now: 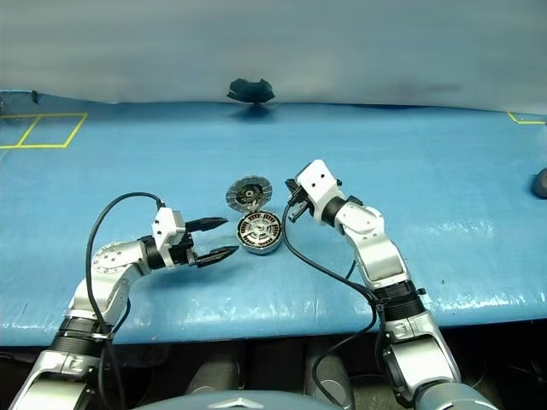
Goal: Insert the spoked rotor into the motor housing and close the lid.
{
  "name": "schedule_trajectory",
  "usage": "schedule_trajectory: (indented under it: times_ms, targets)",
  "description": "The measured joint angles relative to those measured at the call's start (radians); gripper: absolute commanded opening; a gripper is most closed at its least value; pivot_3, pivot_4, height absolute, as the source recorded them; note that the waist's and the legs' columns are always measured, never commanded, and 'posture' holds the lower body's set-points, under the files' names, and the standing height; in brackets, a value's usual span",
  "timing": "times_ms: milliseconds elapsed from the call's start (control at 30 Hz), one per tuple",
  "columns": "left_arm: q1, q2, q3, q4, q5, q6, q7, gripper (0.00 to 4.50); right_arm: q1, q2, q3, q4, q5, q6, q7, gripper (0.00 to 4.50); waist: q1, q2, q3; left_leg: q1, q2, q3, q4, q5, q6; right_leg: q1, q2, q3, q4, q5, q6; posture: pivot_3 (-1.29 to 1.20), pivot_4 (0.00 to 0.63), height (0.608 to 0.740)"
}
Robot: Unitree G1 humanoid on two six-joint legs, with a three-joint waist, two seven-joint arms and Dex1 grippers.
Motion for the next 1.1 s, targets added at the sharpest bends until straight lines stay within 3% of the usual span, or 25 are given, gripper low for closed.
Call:
schedule_trajectory:
  times_ms: [133,433,533,867,1100]
  targets:
    - [0.014,0.047,0.047,-0.026,-0.017,0.039,0.008,3.86,0.098,-0.008,-0.001,-0.012,0.002,0.022,-0.015,0.01,0.001,0.000,0.000,0.000,0.000,0.000,-0.001,0.000,0.000,0.000,0.000,0.000,0.000,0.000,0.000,0.00,0.150,0.740]
    - [0.000,0.048,0.096,-0.074,-0.045,0.122,0.077,3.86,0.242,-0.028,-0.013,-0.164,0.017,0.053,-0.018,0.01,0.001,0.001,0.001,0.001,0.000,0.001,0.000,0.000,0.000,0.001,0.000,0.000,0.000,-0.003,0.005,0.00,0.150,0.740]
    - [-0.019,0.043,0.090,-0.071,-0.021,0.150,0.123,3.26,0.269,-0.026,-0.014,-0.183,0.017,0.070,-0.029,0.00,0.002,0.001,0.001,0.001,0.000,0.001,0.001,0.000,0.000,0.001,0.000,0.000,0.000,-0.002,0.005,0.00,0.150,0.740]
    - [-0.063,0.024,0.068,-0.025,0.020,0.154,0.174,0.02,0.307,-0.025,-0.022,-0.220,0.018,0.091,-0.061,0.00,0.004,0.001,0.001,0.001,0.000,0.002,0.001,0.000,0.000,0.001,0.000,0.001,0.000,-0.002,0.006,0.00,0.150,0.740]
    - [-0.106,0.015,0.066,0.016,0.055,0.171,0.232,0.02,0.348,-0.036,-0.030,-0.247,0.023,0.110,-0.058,0.00,0.006,0.001,0.001,0.001,0.000,0.001,0.001,0.000,0.000,0.001,0.000,0.001,0.000,-0.002,0.006,0.00,0.150,0.740]
